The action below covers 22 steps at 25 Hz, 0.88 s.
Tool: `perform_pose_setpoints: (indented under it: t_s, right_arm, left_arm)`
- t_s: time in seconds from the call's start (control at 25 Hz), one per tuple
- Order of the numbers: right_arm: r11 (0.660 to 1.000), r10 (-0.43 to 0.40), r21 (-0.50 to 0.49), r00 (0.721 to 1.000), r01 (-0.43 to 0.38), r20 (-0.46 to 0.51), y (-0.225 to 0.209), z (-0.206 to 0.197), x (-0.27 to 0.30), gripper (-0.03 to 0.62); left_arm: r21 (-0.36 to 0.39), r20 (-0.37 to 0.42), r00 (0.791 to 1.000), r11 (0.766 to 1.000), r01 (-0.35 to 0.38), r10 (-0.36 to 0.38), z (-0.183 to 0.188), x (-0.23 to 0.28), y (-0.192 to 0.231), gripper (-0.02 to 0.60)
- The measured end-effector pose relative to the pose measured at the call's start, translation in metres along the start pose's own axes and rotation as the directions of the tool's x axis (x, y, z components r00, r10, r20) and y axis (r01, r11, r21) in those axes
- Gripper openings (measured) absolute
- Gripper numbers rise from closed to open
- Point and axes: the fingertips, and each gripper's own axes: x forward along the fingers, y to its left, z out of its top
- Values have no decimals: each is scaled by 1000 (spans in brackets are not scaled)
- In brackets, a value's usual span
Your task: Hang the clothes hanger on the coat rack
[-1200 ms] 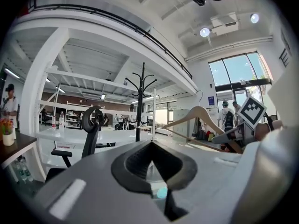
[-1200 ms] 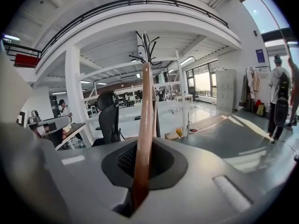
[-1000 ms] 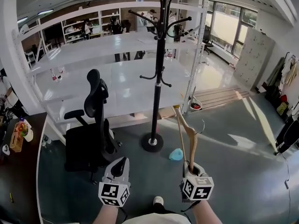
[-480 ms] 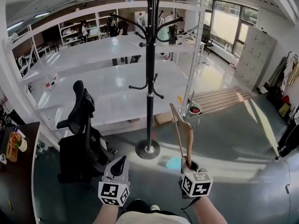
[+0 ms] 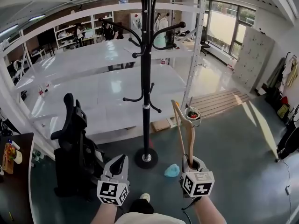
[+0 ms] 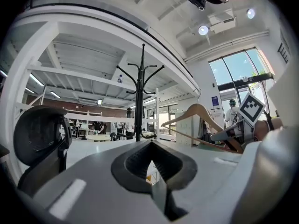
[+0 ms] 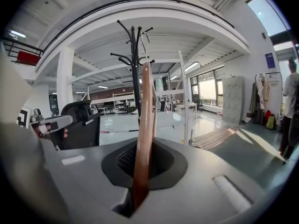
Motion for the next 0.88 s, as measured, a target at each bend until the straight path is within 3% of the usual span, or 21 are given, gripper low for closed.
perform_pose_setpoints:
  t_s: [0.36, 0.68, 0.88]
  right_arm:
    - [996, -33, -78, 998, 37, 57, -19, 89, 75, 28]
    - [996, 12, -87, 996, -4, 89, -11, 172, 142, 28]
    - [995, 19, -102, 998, -12, 65, -10, 202, 180, 28]
  left_arm:
    - [9, 13, 999, 999, 31, -31, 15, 65, 36, 0]
    - [5, 10, 998, 998, 60, -60, 13, 101, 61, 0]
    - [-8, 4, 998, 998, 62, -62, 7, 117, 78, 0]
